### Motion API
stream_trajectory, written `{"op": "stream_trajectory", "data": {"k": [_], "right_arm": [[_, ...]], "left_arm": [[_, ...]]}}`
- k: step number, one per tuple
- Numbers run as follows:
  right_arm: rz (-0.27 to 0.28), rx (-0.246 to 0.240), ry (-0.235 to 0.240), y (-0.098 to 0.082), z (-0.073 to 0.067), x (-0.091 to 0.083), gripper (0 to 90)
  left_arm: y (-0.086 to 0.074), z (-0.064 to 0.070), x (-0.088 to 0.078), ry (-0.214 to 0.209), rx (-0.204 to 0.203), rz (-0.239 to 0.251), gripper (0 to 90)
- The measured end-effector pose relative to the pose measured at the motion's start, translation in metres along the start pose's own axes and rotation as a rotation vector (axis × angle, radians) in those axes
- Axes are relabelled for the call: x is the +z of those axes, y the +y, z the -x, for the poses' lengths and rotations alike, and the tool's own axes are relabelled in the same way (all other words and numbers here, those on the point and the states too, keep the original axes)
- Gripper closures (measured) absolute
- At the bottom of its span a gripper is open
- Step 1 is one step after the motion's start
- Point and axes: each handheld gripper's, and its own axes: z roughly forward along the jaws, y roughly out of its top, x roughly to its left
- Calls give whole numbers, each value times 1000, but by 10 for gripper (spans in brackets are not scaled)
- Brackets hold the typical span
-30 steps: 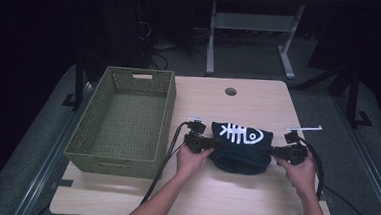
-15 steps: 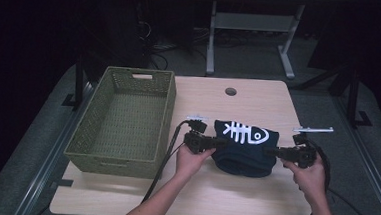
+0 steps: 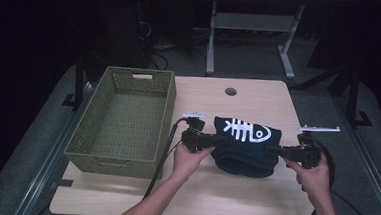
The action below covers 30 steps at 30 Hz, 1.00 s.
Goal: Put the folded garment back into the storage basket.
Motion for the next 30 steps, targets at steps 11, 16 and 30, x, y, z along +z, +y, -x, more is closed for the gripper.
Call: {"op": "stream_trajectory", "data": {"k": [11, 16, 30], "right_arm": [[14, -5, 27, 8, -10, -6, 740], [23, -21, 38, 13, -18, -8, 740], [23, -35, 72, 28, -34, -4, 740]], "left_arm": [[10, 7, -15, -17, 13, 19, 735], [14, 10, -24, -25, 21, 30, 734], [23, 7, -50, -39, 27, 46, 735]]}}
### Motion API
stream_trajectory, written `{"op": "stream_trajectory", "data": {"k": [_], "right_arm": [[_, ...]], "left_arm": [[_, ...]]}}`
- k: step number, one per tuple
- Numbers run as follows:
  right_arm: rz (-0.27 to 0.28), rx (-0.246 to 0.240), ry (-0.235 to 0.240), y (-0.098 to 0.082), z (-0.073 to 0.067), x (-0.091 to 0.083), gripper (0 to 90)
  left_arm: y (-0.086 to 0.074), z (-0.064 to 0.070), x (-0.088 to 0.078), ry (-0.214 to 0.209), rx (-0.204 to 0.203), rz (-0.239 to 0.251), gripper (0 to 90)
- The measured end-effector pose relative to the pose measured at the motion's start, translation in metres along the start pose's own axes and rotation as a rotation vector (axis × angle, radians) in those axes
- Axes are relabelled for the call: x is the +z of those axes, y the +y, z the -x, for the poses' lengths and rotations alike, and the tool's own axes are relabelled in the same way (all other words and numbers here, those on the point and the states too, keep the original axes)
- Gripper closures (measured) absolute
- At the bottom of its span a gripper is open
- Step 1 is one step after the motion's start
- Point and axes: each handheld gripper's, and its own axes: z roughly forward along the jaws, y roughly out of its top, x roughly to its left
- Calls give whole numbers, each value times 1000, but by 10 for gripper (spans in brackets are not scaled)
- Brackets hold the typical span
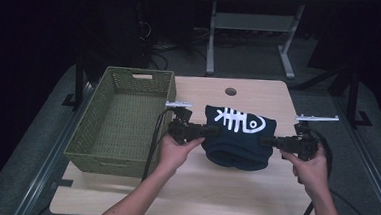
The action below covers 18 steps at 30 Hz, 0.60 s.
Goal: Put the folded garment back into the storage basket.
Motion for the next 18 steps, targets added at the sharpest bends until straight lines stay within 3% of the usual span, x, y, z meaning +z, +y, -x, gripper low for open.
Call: {"op": "stream_trajectory", "data": {"k": [18], "right_arm": [[1, -12, 42, 18, -18, 12, 740]], "left_arm": [[11, -2, -28, -8, -2, 26, 735]]}}
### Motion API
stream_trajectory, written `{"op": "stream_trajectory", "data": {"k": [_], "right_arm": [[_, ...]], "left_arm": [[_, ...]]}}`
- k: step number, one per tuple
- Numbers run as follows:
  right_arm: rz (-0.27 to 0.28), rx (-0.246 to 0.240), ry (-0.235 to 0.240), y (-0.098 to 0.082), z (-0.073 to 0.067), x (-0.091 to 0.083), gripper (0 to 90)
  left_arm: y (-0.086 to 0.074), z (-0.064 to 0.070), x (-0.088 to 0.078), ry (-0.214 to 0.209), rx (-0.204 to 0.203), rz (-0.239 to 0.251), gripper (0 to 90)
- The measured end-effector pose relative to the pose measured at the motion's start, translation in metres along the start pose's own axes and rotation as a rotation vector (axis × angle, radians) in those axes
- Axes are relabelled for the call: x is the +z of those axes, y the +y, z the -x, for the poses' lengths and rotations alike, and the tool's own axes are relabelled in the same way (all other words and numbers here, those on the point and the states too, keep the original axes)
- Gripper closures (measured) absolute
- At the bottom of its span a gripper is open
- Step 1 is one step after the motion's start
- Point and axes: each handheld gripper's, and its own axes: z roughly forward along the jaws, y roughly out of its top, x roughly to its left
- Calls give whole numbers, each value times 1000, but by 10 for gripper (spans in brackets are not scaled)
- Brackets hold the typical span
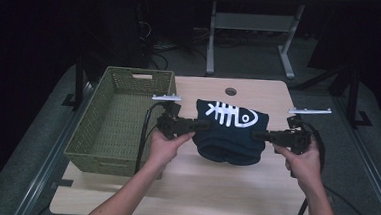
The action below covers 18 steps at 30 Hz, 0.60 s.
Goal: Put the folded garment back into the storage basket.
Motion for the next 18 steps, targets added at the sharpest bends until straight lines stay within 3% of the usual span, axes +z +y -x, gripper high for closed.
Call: {"op": "stream_trajectory", "data": {"k": [18], "right_arm": [[-15, -44, 34, 27, -26, 23, 740]], "left_arm": [[11, -9, -42, 19, -15, 38, 735]]}}
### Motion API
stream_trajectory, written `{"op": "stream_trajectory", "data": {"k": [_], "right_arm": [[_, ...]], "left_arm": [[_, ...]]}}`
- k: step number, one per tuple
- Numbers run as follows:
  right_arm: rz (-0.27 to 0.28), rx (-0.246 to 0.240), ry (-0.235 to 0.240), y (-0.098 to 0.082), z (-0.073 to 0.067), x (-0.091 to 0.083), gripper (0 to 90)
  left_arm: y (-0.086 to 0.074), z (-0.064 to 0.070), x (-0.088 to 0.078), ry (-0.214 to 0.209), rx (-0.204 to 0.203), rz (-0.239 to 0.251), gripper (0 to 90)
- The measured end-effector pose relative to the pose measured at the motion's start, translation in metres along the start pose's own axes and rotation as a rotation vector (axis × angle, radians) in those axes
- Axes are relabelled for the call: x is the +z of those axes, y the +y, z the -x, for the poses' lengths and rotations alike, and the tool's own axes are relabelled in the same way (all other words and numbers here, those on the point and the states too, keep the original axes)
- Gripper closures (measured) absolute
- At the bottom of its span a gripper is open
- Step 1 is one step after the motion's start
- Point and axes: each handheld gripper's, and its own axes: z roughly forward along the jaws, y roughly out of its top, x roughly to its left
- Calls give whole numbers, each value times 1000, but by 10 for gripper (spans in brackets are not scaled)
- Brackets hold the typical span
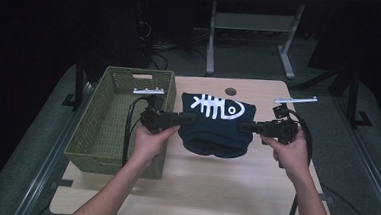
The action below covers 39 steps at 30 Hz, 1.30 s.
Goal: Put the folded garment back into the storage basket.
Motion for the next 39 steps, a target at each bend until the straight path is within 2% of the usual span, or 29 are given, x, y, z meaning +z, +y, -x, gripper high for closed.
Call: {"op": "stream_trajectory", "data": {"k": [34, 39], "right_arm": [[-11, -60, 83, 42, -37, 55, 741], [-19, -56, 96, 47, -42, 64, 740]], "left_arm": [[9, -24, -70, 51, -36, 66, 735], [10, -27, -79, 58, -43, 72, 735]]}}
